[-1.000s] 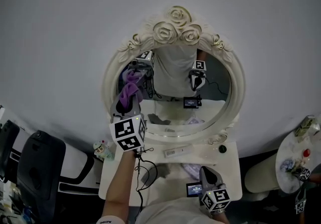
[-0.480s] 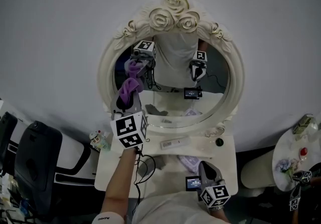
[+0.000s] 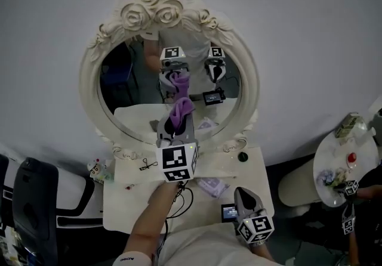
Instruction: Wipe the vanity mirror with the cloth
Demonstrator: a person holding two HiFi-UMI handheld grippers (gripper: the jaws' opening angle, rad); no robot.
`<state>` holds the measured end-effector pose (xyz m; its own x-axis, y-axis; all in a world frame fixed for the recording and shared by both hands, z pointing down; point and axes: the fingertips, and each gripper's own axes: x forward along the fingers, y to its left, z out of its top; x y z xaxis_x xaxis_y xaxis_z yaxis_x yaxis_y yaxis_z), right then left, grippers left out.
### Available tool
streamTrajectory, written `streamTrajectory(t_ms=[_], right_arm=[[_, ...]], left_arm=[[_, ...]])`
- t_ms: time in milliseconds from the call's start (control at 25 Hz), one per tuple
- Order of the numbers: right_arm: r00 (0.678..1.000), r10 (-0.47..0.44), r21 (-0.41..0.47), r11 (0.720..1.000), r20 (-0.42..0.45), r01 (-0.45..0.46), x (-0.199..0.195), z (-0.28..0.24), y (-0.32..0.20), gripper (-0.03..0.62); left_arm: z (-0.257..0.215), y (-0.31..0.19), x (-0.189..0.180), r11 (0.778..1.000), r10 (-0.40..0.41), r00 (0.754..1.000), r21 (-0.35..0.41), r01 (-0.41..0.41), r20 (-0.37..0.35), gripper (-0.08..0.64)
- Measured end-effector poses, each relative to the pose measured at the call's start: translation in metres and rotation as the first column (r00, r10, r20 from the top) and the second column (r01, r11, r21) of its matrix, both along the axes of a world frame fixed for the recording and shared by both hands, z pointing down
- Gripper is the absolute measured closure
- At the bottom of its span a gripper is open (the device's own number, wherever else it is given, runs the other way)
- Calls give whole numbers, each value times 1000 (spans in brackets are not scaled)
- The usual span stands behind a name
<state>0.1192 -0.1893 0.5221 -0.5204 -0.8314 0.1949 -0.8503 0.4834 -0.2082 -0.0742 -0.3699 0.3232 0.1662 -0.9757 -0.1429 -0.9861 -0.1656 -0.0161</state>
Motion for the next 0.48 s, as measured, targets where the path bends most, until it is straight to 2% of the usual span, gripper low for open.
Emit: streamTrajectory(t_ms=[240, 480], right_arm=[[990, 137, -10, 991, -24, -137, 67, 4, 8, 584], [968, 247, -14, 969, -42, -248, 112, 12, 21, 584]], left_arm=[[27, -24, 96, 989, 141, 990, -30, -141, -25, 463], [47, -48, 142, 982, 184, 982, -42, -186, -48, 463]])
